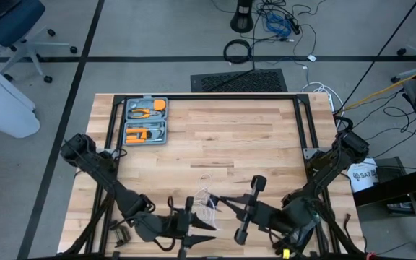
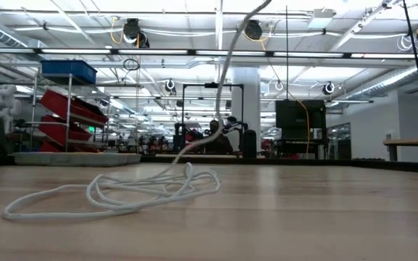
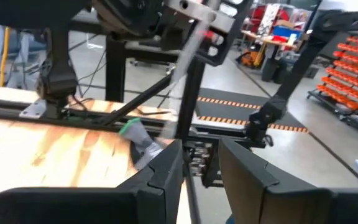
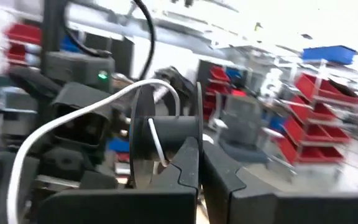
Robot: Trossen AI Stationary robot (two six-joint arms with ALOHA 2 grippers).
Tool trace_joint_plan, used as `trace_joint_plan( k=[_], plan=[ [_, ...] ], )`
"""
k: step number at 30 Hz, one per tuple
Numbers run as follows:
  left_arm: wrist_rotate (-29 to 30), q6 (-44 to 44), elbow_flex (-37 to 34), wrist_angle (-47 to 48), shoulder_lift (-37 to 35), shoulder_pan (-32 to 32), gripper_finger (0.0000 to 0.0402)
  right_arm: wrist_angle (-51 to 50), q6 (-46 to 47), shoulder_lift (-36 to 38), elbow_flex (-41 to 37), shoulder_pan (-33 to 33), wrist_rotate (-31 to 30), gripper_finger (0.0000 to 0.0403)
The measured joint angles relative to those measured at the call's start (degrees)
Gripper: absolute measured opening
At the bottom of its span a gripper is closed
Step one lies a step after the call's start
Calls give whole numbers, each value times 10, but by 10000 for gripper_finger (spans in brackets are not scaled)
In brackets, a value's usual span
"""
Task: Coil cords
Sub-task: Coil the white wire on the spool
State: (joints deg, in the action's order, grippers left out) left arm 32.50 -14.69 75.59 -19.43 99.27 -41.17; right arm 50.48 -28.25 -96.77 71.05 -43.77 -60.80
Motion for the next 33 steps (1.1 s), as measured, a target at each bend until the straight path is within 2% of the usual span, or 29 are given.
trace_joint_plan(
  k=[4, 9, 12, 15, 17, 19, 21, 24, 28, 33],
  plan=[
    [0, 29, 0, -16, 0, -19, 111, -7, -8, 0, 0, 0, 12, 0],
    [19, 135, 0, -111, 1, -61, 111, -74, 48, 0, 0, 0, 13, 0],
    [101, 235, 0, -151, 1, -90, 111, -107, 77, 0, 0, 0, 13, 0],
    [202, 395, 0, -178, 1, -112, 111, -108, 81, 0, 0, 0, 12, 0],
    [249, 489, 0, -178, 1, -118, 111, -108, 81, 0, 0, 0, 12, 0],
    [291, 523, 0, -190, 1, -119, 111, -108, 81, 0, 0, 0, 7, 0],
    [308, 509, 0, -206, 0, -114, 111, -109, 81, 0, 0, 2, -11, 0],
    [293, 444, 0, -204, 0, -101, 111, -125, 81, 0, 0, 11, -40, 0],
    [246, 366, 0, -203, 0, -77, 111, -136, 88, -7, 0, 23, -40, 0],
    [241, 224, 0, -200, 0, -55, 111, -135, 87, -15, 0, 34, -39, 0]
  ],
)
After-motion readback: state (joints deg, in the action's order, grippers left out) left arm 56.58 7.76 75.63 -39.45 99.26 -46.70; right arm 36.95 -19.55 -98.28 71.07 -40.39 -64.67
